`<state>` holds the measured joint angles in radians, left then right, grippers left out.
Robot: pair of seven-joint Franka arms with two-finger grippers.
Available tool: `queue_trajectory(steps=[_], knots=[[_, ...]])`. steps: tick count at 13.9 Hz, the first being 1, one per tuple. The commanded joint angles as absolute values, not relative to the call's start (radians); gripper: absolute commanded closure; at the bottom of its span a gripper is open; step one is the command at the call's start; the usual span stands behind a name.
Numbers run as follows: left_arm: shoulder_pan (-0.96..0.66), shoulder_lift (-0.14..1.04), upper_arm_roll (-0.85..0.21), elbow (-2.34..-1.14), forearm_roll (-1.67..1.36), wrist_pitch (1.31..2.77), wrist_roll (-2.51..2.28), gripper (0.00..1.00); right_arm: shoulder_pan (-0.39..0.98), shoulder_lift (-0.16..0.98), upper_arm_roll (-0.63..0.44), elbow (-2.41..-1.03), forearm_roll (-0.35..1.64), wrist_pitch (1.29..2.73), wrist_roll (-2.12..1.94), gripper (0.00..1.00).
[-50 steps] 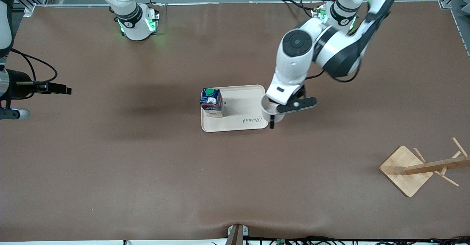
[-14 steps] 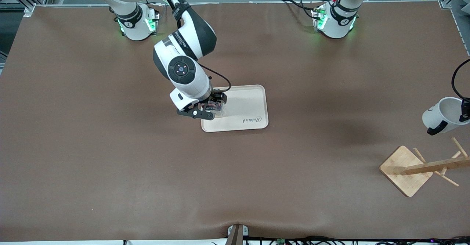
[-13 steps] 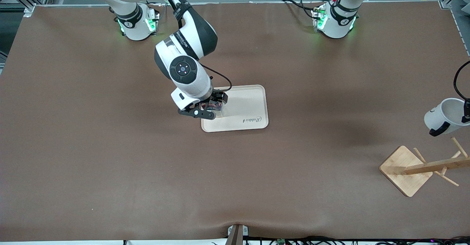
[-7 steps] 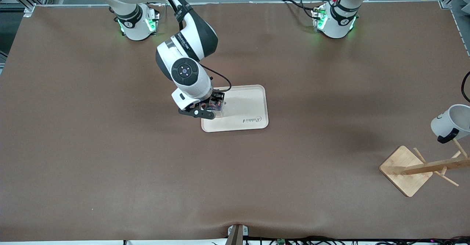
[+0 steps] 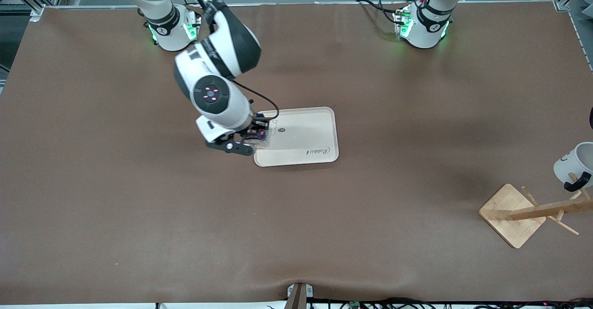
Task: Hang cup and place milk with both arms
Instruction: 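Hang the mug handle on the stand peg while the right gripper carries milk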
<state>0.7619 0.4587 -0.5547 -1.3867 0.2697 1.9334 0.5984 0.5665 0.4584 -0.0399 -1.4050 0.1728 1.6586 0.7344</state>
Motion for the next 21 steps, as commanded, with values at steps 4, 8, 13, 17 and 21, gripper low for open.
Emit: queue_trajectory(steps=[4, 8, 13, 17, 21], knots=[[0.753, 0.462, -0.569, -1.364, 0.242, 1.948, 0.419, 0.00, 0.300, 0.414, -0.040, -1.327, 0.146, 1.445, 0.522, 0.78], [0.752, 0.411, -0.604, -1.371, 0.228, 1.878, 0.235, 0.00, 0.082, 0.420, -0.041, -1.333, 0.043, 1.477, 0.422, 0.78], [0.753, 0.322, -0.630, -1.379, 0.229, 1.721, 0.115, 0.00, -0.052, 0.411, -0.040, -1.480, 0.040, 1.586, 0.336, 0.70], [0.755, 0.255, -0.655, -1.376, 0.203, 1.712, 0.111, 0.00, -0.081, 0.382, -0.040, -1.626, 0.040, 1.695, 0.327, 0.68], [0.755, 0.242, -0.713, -1.371, 0.201, 1.707, 0.094, 0.00, -0.081, 0.357, -0.040, -1.716, 0.040, 1.727, 0.152, 0.68]])
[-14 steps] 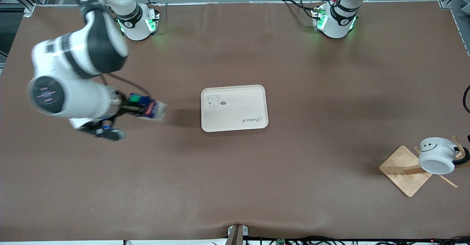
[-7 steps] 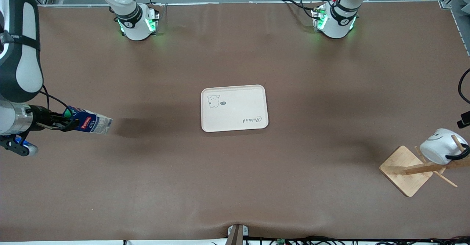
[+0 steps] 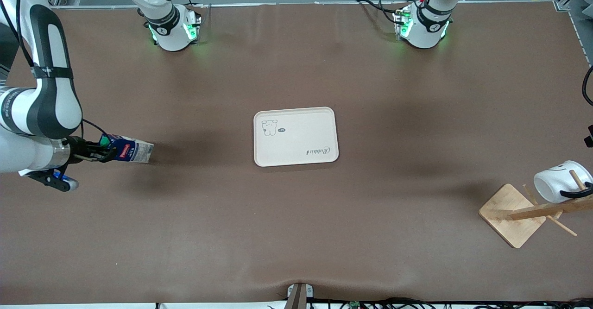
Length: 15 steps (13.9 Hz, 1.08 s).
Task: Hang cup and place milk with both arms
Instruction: 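Hang the mug handle on the stand peg while the right gripper carries milk, then release the mug and raise the left gripper while the right lowers milk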
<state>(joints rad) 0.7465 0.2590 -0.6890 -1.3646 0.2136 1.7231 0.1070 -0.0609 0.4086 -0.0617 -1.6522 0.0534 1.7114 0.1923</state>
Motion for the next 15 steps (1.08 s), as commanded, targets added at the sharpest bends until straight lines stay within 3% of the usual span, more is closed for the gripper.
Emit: queue_trajectory(steps=[1, 4, 6, 10, 11, 12, 13, 15], knots=[[0.756, 0.232, -0.721, -1.370, 0.198, 1.682, 0.095, 0.00, -0.081, 0.354, -0.040, -1.735, 0.040, 1.730, 0.149, 0.67], [0.750, 0.155, -0.735, -1.376, 0.163, 1.658, 0.091, 0.00, -0.081, 0.353, -0.041, -1.738, 0.037, 1.730, 0.129, 0.66], [0.659, 0.138, -0.677, -1.381, 0.150, 1.591, 0.045, 0.00, -0.081, 0.357, -0.041, -1.735, 0.023, 1.732, 0.103, 0.66], [0.266, 0.035, -0.279, -1.486, 0.057, 1.566, -0.005, 0.00, -0.090, 0.362, -0.041, -1.733, -0.006, 1.732, 0.092, 0.63], [0.237, 0.014, -0.243, -1.511, 0.048, 1.566, -0.008, 0.00, -0.095, 0.364, -0.040, -1.735, -0.006, 1.732, 0.081, 0.60], [0.218, -0.004, -0.232, -1.534, 0.035, 1.566, -0.011, 0.00, -0.091, 0.367, -0.040, -1.735, -0.006, 1.732, 0.080, 0.51], [0.175, -0.026, -0.206, -1.558, 0.034, 1.568, -0.021, 0.00, -0.092, 0.367, -0.040, -1.735, -0.006, 1.732, 0.080, 0.33], [0.085, -0.064, -0.137, -1.612, 0.035, 1.575, -0.086, 0.00, -0.095, 0.371, -0.040, -1.733, -0.006, 1.730, 0.080, 0.11]])
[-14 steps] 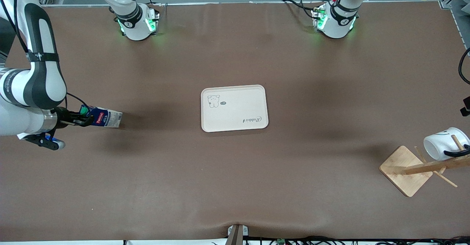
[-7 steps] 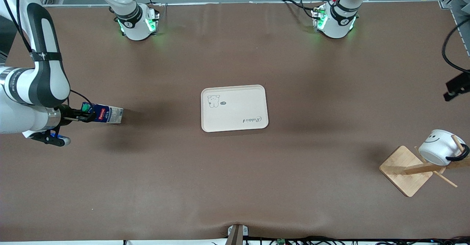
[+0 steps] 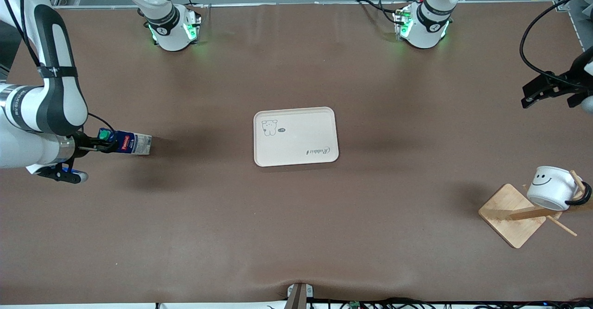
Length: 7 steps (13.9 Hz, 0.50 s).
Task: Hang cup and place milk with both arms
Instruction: 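Release the mug and raise the left gripper while the right lowers milk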
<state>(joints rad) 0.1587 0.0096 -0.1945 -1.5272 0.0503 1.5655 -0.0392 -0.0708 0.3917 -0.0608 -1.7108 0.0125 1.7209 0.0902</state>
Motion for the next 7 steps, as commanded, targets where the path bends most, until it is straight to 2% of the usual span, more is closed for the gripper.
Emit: queue_trajectory(steps=[1, 3, 7], knots=[[0.062, -0.075, -0.112, -1.629, 0.034, 1.580, -0.087, 0.00, -0.095, 0.374, -0.040, -1.732, -0.006, 1.730, 0.080, 0.00], [0.005, -0.100, -0.080, -1.658, 0.035, 1.588, -0.091, 0.00, -0.097, 0.374, -0.040, -1.730, -0.006, 1.729, 0.080, 0.00], [0.012, -0.130, -0.083, -1.664, 0.029, 1.582, -0.063, 0.00, -0.095, 0.376, -0.040, -1.724, -0.006, 1.723, 0.080, 0.00]])
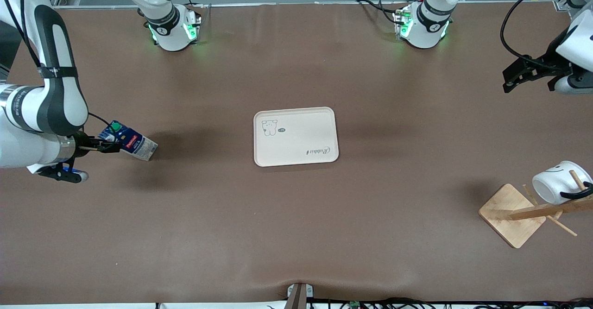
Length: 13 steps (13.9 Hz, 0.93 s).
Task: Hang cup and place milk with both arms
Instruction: 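Release the mug and raise the left gripper while the right lowers milk, then open the right gripper to set the milk carton upright on the table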
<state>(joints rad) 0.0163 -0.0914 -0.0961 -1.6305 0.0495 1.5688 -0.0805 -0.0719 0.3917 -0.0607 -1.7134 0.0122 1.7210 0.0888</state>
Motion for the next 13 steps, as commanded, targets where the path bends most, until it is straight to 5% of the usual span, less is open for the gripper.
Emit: queue_trajectory(steps=[1, 13], knots=[[0.014, -0.129, -0.081, -1.663, 0.029, 1.577, -0.043, 0.00, -0.097, 0.374, -0.040, -1.723, -0.006, 1.721, 0.078, 0.00], [0.018, -0.095, -0.080, -1.652, 0.017, 1.580, -0.040, 0.00, -0.144, 0.376, -0.037, -1.359, -0.069, 1.568, 0.120, 0.00]])
